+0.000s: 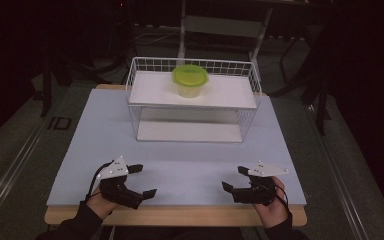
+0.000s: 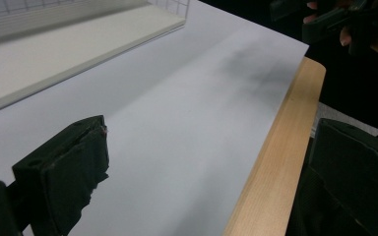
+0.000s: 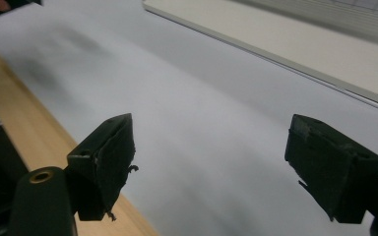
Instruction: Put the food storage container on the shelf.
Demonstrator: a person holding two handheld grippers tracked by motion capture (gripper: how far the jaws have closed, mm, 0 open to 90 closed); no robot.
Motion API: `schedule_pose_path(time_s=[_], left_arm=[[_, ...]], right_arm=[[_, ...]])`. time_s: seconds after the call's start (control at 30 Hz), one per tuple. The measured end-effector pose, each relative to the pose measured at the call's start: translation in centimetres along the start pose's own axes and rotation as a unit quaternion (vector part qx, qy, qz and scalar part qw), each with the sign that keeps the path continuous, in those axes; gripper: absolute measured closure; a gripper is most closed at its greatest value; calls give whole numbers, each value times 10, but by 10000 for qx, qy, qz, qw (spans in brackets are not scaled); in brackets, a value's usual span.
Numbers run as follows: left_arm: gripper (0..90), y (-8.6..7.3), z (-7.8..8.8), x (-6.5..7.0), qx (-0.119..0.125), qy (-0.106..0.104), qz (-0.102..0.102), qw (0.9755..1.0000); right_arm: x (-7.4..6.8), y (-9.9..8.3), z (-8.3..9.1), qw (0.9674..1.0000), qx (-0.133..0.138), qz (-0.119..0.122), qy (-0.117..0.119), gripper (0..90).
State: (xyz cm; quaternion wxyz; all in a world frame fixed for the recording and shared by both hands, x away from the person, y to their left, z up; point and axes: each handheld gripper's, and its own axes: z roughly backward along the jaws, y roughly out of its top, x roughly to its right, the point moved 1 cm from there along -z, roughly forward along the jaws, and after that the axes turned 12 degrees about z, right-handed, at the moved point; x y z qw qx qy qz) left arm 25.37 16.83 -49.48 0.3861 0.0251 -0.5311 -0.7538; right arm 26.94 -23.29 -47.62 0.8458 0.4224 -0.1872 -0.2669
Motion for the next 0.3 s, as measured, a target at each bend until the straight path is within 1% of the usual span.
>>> schedule_pose_path(time_s=[0.1, 0.13, 0.17, 0.2, 0.23, 0.3], left_arm=[[23, -1, 0, -2, -13, 163, -77, 9998], [23, -1, 1, -3, 21, 196, -86, 9998], [23, -1, 1, -3, 21, 196, -86, 9998], [23, -1, 3, -6, 97, 198, 55, 9997], [23, -1, 3, -6, 97, 198, 55, 9997], [23, -1, 4, -8, 113, 268, 64, 9996]], right_arm=[[2, -5, -3, 9998, -138, 66, -96, 188], [2, -6, -4, 9997, -193, 100, -114, 188], [2, -6, -4, 9997, -193, 100, -114, 188], [3, -7, -5, 9997, -191, 72, -100, 188], [3, -7, -5, 9997, -199, 78, -104, 188], [4, -7, -5, 9997, -208, 87, -119, 188]])
